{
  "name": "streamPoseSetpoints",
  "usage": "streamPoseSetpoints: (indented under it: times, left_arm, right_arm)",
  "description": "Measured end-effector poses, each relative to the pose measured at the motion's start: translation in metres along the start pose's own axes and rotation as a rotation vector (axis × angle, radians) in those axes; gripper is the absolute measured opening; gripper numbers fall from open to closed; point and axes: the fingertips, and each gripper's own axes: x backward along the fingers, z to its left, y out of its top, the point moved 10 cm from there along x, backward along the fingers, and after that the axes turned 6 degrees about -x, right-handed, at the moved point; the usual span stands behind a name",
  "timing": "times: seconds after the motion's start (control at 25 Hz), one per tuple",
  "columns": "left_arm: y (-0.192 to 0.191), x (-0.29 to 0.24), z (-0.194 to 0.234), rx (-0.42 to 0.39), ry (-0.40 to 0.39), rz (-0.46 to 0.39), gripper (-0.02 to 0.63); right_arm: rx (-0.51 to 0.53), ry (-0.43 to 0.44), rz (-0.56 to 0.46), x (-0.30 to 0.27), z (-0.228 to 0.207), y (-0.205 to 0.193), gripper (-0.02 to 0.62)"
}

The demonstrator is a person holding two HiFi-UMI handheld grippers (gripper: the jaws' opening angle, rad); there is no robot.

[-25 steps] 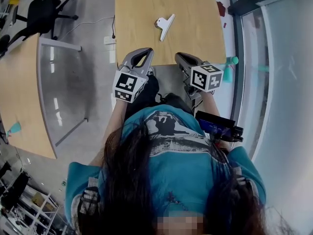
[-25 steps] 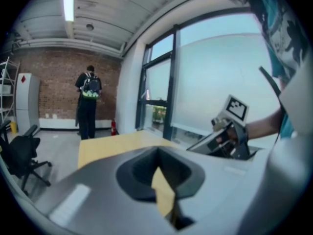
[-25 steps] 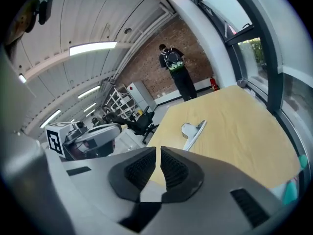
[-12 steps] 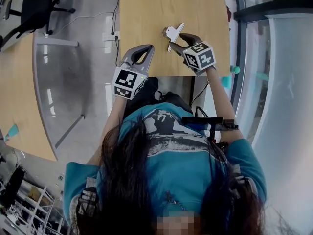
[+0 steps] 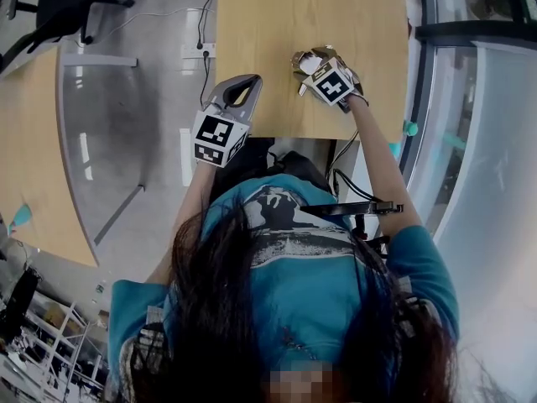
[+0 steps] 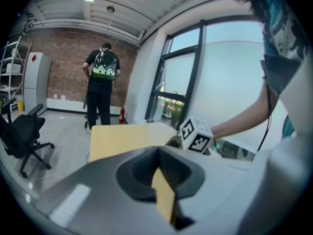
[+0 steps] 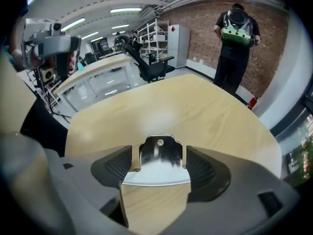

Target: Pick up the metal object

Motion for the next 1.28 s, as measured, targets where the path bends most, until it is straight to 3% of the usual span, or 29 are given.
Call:
streamPoseSetpoints:
  times: [0.16,0.44,0.72,1.08,1.28]
  left_arm:
    - [0.001,-0.003,0.009,0.005,0.011,0.003,0.003]
    - [0.001,-0.005,0.013,0.006,0.007,0.009,0.003]
    - [0.002,-0.007,0.01,0.001,-0.006,0.007,0.003]
    - [0.002,-0.003,-0.004,-0.011,-0.001,-0.006,0.003]
    - [0.003,0.005,-0.03,-0.03,-0.009,-0.013,0.003]
  right_arm:
    - [0.057,0.007,0.075,-0.014,-0.001,-0.001,0.319]
    - [-0.009,0.041,0.102,-0.016,-0.005,0.0,0.316]
    - [-0.232,0.001,0.049,-0.013,-0.005,-0.005,0.302]
    - [-0.584,0.068,-0.131,0.024,0.0,-0.013,0.299]
    - [-0.659,0.099,-0.235,0.069,0.015,-0.033,0.299]
